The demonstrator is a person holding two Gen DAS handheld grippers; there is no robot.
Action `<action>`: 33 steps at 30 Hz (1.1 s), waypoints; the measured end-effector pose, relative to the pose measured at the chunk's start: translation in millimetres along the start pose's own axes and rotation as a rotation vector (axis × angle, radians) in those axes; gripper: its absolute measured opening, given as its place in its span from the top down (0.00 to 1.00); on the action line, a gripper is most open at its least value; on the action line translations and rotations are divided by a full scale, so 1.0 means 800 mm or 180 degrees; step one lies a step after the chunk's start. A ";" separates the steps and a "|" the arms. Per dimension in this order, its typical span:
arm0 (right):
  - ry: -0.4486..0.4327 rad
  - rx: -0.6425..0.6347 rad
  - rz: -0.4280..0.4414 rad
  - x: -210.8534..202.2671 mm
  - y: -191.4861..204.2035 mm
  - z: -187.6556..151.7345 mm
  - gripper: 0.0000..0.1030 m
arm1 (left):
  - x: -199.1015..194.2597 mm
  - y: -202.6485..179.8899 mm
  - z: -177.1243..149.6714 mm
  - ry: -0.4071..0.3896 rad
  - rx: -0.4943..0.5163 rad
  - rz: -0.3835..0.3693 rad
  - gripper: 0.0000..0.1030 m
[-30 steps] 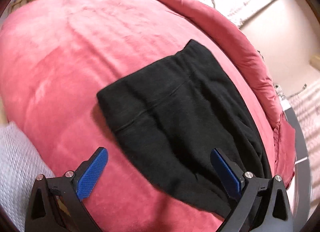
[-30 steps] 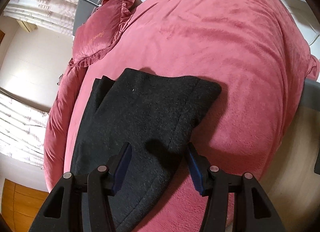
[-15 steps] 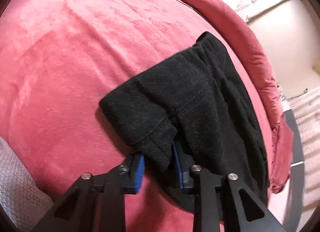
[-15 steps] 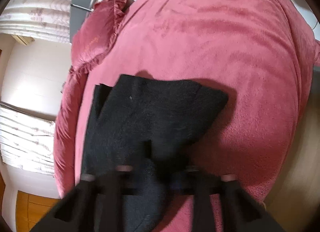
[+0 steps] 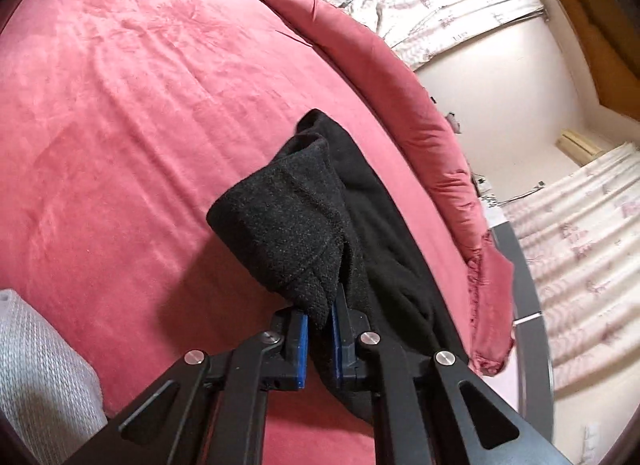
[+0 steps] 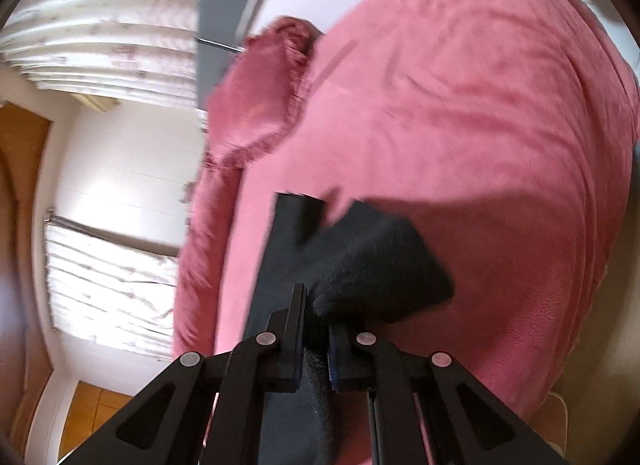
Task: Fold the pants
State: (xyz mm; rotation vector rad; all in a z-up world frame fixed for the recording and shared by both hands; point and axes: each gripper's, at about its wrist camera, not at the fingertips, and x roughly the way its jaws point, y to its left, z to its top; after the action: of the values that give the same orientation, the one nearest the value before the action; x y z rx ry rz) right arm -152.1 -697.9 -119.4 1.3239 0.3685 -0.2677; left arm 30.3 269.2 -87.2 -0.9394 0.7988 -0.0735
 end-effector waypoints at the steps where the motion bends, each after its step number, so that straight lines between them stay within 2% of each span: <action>1: 0.0002 -0.0051 0.0022 -0.008 0.008 0.000 0.92 | -0.003 0.000 0.001 0.0001 -0.0034 -0.0068 0.92; 5: -0.0088 -0.0056 0.0281 -0.042 0.028 0.003 0.93 | -0.011 -0.009 0.006 -0.0057 -0.0115 -0.0245 0.92; 8: -0.0209 -0.0052 0.0365 -0.062 0.035 0.011 0.93 | -0.012 -0.011 0.011 -0.0080 -0.0143 -0.0300 0.92; 10: -0.0231 -0.0018 0.0284 -0.065 0.031 0.017 0.93 | -0.009 -0.008 0.013 -0.0043 -0.0128 -0.0263 0.92; 14: -0.0164 0.0121 0.0214 -0.046 0.019 0.017 0.93 | 0.002 -0.015 0.019 0.0048 -0.0200 -0.0356 0.92; 18: -0.0022 -0.0089 0.0133 -0.018 0.051 0.025 0.93 | 0.013 -0.051 0.046 0.0016 -0.0115 -0.0490 0.92; 24: 0.0046 -0.0594 0.0117 0.078 0.182 0.076 0.93 | 0.072 -0.112 0.122 -0.0059 -0.0108 -0.0582 0.92; 27: 0.0037 -0.0692 0.0044 0.142 0.236 0.096 0.93 | 0.132 -0.139 0.176 -0.0113 -0.0179 -0.0452 0.92; 29: -0.0020 -0.0705 -0.0069 0.186 0.261 0.106 0.93 | 0.168 -0.152 0.202 -0.0186 -0.0224 -0.0288 0.91; 30: -0.0064 -0.0697 -0.0145 0.217 0.274 0.112 0.93 | 0.202 -0.159 0.221 -0.0223 -0.0272 -0.0178 0.91; 32: -0.0083 -0.0656 -0.0251 0.262 0.280 0.115 0.87 | 0.249 -0.162 0.241 -0.0276 -0.0354 -0.0036 0.89; 33: -0.0131 -0.0578 -0.0286 0.285 0.277 0.113 0.74 | 0.266 -0.163 0.245 -0.0263 -0.0349 -0.0052 0.88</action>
State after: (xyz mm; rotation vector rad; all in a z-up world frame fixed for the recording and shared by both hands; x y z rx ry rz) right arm 153.1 -731.5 2.6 1.1236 0.4085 -0.3288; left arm 344.6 243.4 -48.6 -1.0460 0.7242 -0.0049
